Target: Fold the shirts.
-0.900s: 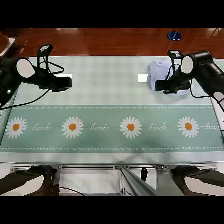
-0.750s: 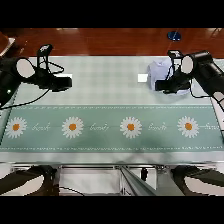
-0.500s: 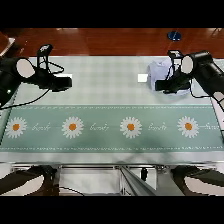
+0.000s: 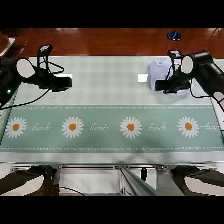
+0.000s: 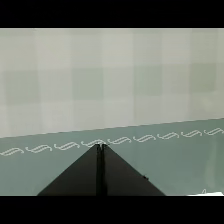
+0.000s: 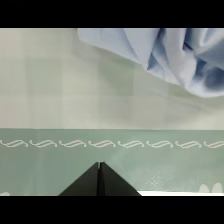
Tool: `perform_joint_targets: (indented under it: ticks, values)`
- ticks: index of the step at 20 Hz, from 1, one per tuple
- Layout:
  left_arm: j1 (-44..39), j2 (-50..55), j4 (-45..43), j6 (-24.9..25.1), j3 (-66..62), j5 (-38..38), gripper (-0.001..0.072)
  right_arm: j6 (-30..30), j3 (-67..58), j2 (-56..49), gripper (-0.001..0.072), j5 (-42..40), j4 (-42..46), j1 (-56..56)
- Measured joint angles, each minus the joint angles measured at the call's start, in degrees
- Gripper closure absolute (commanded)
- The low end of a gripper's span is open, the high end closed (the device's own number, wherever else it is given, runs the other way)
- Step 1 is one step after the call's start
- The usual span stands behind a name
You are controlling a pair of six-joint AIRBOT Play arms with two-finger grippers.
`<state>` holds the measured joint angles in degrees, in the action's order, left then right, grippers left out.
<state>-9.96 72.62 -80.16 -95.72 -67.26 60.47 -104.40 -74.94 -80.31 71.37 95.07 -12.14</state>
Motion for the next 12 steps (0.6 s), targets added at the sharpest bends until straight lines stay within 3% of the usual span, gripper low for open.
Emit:
perform_joint_targets:
  ticks: [4, 5, 6, 7, 8, 12]
  values:
    - [0.0, 0.1, 0.0, 0.0, 0.0, -2.7, 0.0689, 0.0, 0.0, 0.0, 0.0695, -5.0, 2.6, 0.0]
    - [0.0, 0.1, 0.0, 0.0, 0.0, -4.0, 0.0688, 0.0, 0.0, 0.0, 0.066, -6.8, 3.8, 0.0]
    - [0.0, 0.1, 0.0, 0.0, 0.0, -5.6, 0.063, 0.1, 0.0, -0.1, 0.0379, -9.0, 5.3, 0.0]
    - [0.0, 0.3, 0.0, 0.0, 0.0, -7.7, 0.0378, 0.0, 0.0, -0.1, 0.0296, -11.5, 7.2, 0.0]
    - [0.1, 0.5, 0.0, 0.0, 0.0, -9.8, 0.0202, -0.1, 0.0, -0.3, 0.0296, -14.5, 9.9, 0.0]
    - [0.1, 2.3, 0.0, -0.2, 0.0, -16.9, 0.0199, -6.2, -0.4, -3.2, 0.0298, -27.4, 21.1, 3.0]
